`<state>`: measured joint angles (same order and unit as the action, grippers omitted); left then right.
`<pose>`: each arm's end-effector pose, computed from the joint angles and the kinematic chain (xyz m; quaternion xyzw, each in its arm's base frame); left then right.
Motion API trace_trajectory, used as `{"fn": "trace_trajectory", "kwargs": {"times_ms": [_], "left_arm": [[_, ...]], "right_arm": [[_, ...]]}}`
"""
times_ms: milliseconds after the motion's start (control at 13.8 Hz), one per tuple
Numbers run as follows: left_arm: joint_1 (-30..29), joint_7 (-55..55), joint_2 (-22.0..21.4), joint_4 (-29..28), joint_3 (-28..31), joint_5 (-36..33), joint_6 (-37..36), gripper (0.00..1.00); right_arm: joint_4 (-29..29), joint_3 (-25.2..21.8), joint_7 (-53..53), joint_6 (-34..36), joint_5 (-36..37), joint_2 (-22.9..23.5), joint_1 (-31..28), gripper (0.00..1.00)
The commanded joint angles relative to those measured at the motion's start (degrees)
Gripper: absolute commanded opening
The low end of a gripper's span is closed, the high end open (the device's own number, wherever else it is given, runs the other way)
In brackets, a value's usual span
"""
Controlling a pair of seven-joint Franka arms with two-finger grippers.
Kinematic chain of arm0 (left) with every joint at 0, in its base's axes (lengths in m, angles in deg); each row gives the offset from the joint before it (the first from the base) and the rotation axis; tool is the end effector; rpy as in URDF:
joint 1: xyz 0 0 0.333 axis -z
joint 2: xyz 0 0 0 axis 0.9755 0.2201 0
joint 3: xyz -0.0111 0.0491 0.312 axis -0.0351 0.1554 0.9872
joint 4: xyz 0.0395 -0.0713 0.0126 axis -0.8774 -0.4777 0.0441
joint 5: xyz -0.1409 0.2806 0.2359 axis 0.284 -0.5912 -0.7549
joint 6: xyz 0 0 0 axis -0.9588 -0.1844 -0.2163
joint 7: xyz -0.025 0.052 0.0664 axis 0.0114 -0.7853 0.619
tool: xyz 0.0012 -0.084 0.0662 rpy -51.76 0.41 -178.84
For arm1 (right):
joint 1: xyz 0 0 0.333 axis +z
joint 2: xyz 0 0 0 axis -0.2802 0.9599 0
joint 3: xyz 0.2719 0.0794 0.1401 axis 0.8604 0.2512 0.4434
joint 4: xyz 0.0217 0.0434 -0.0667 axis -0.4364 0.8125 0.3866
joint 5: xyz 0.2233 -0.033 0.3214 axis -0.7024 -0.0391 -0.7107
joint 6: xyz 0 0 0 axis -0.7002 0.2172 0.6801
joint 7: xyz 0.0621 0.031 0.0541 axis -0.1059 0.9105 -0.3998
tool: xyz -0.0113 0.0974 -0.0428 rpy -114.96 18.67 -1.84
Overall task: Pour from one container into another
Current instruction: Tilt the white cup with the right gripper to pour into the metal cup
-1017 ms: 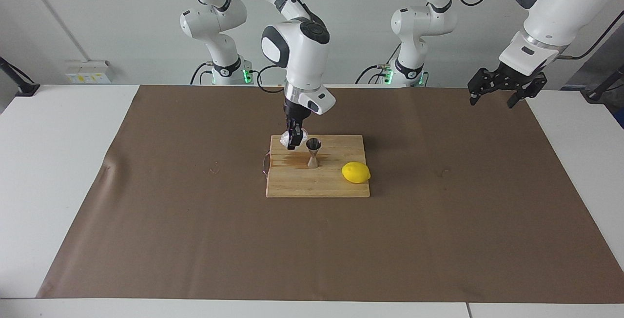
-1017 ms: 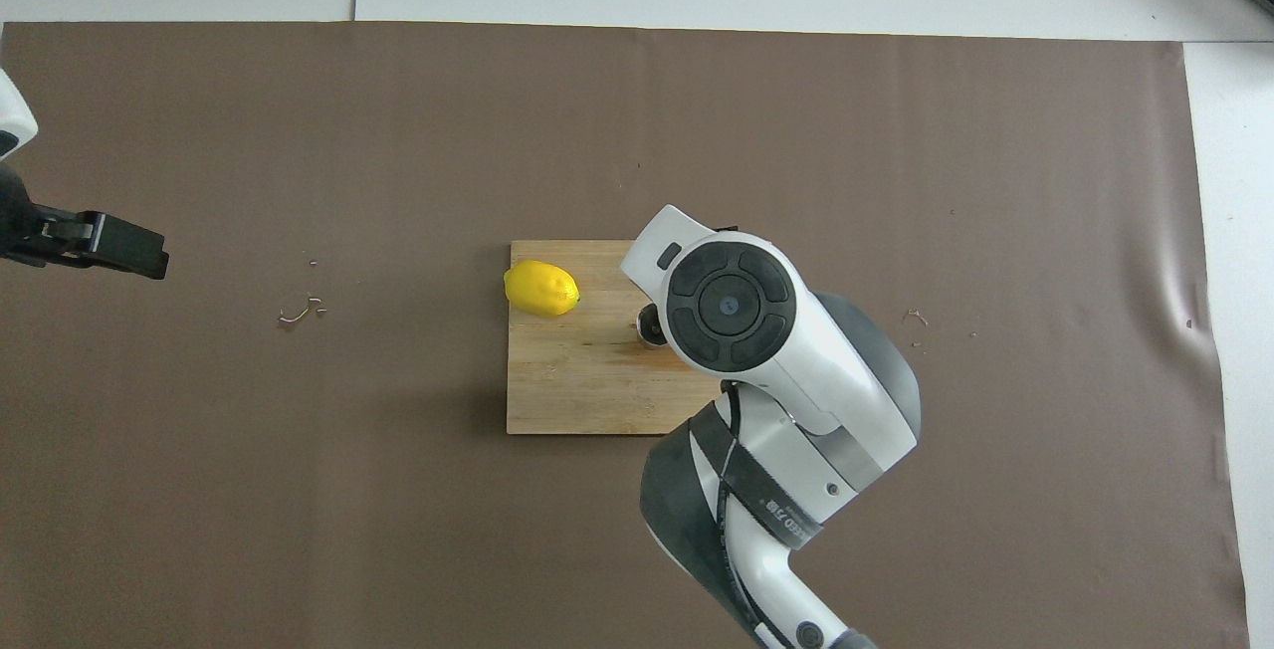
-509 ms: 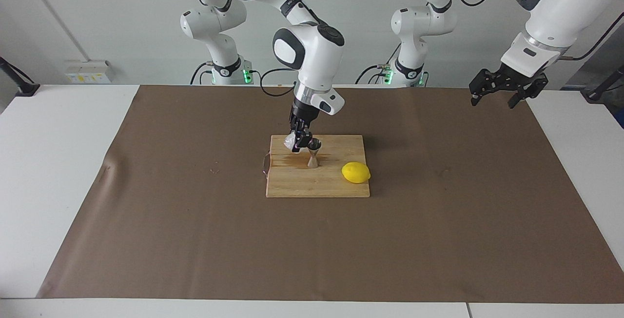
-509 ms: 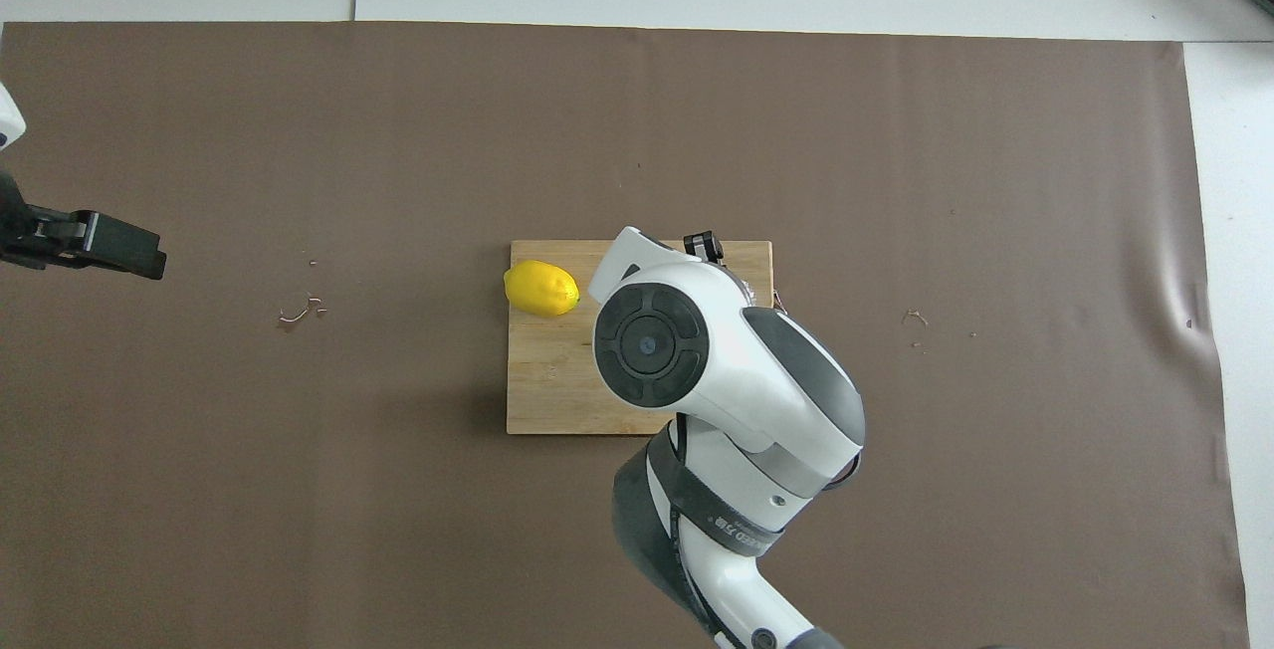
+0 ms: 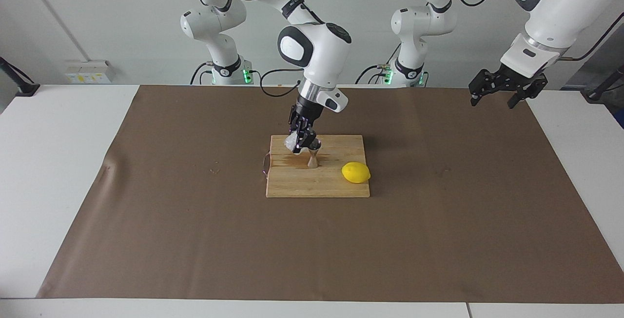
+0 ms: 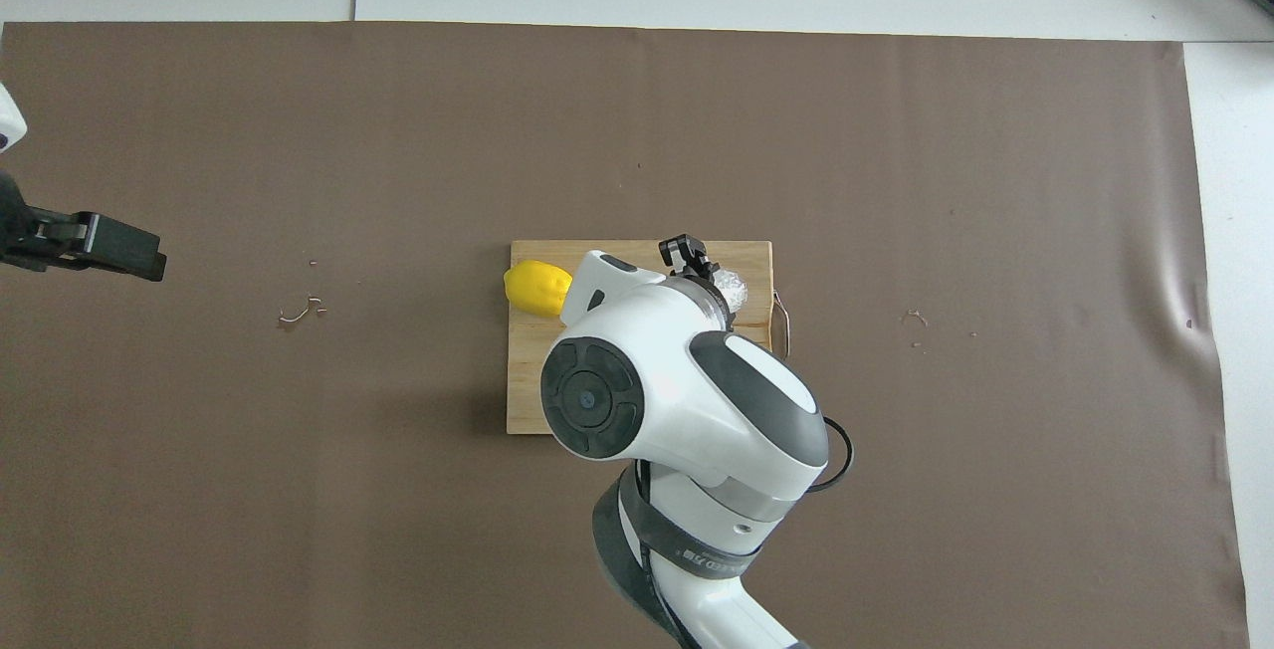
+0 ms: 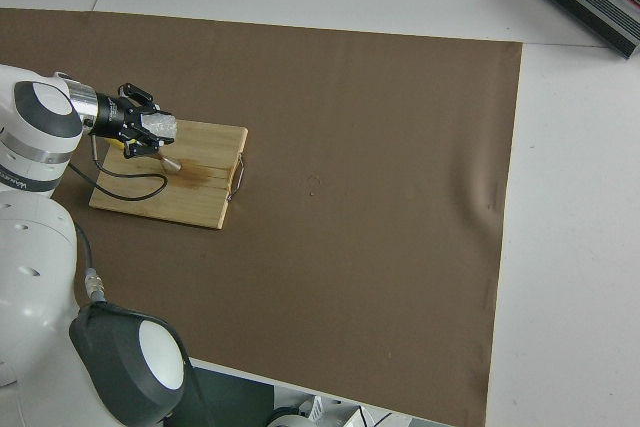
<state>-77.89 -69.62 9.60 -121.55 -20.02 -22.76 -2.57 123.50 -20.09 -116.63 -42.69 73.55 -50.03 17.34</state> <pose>0.5510 -0.0330 0.6210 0.9971 -0.0724 -0.0215 0.0036 0.5087 0.3660 0.4288 0.5812 0.7782 -0.0431 0.2338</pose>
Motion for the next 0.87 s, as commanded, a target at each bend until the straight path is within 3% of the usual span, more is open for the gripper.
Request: {"fn": "trace_trajectory", "kwargs": {"times_ms": [0, 799], "left_arm": [[-0.4, 0.1, -1.1, -1.3, 0.0, 0.7, 0.0, 1.00], [-0.4, 0.0, -0.9, -1.4, 0.0, 0.7, 0.0, 1.00]], "right_arm": [[-1.2, 0.3, 1.0, 1.2, 3.6, 0.9, 0.8, 0.00], [-0.7, 0.4, 0.6, 1.3, 7.8, 1.6, 2.5, 0.00]]}}
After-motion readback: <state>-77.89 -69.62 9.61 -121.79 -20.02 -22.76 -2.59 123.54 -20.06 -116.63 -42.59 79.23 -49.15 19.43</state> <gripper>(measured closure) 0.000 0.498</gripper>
